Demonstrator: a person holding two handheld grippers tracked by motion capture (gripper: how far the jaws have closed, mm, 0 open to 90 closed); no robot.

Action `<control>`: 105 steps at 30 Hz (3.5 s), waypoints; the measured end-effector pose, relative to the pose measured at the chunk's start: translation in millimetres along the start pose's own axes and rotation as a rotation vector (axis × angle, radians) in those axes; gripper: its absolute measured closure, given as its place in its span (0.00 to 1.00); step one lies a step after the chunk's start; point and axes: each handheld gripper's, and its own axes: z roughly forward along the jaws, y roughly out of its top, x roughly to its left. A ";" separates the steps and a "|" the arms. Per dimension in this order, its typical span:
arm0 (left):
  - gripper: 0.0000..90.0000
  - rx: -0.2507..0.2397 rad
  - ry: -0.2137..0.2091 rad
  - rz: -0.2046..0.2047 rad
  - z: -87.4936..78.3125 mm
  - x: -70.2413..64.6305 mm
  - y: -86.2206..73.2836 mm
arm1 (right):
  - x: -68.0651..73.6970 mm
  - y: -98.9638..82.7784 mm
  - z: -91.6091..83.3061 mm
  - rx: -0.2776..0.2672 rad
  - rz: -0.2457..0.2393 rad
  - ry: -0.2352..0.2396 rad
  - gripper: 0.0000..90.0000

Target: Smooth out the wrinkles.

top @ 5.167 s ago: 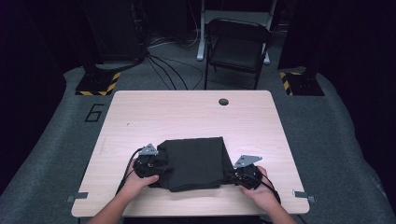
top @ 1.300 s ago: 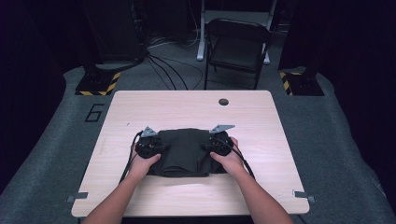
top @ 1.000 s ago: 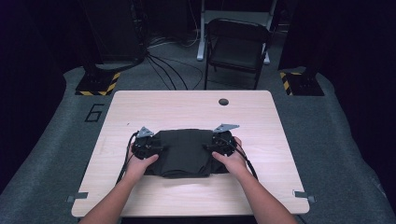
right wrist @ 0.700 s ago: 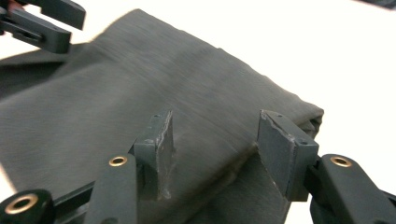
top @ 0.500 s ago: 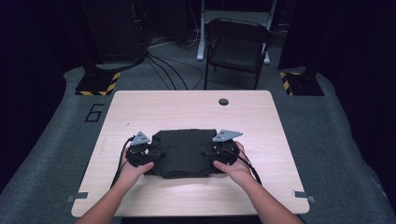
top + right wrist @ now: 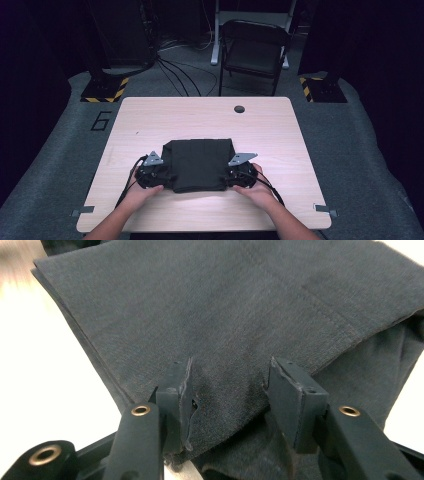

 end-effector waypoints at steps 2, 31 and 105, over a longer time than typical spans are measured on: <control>0.46 0.007 -0.010 0.002 1.8 1.8 -2.2 | -0.6 -1.6 1.8 -0.004 -0.002 0.003 0.59; 0.45 -0.047 -0.012 -0.036 5.0 1.8 -10.9 | -6.6 -9.7 2.9 -0.006 0.062 0.035 0.57; 0.44 -0.034 0.187 -0.272 -66.8 62.7 -48.6 | -59.8 -70.5 -76.5 -0.007 0.330 -0.248 0.48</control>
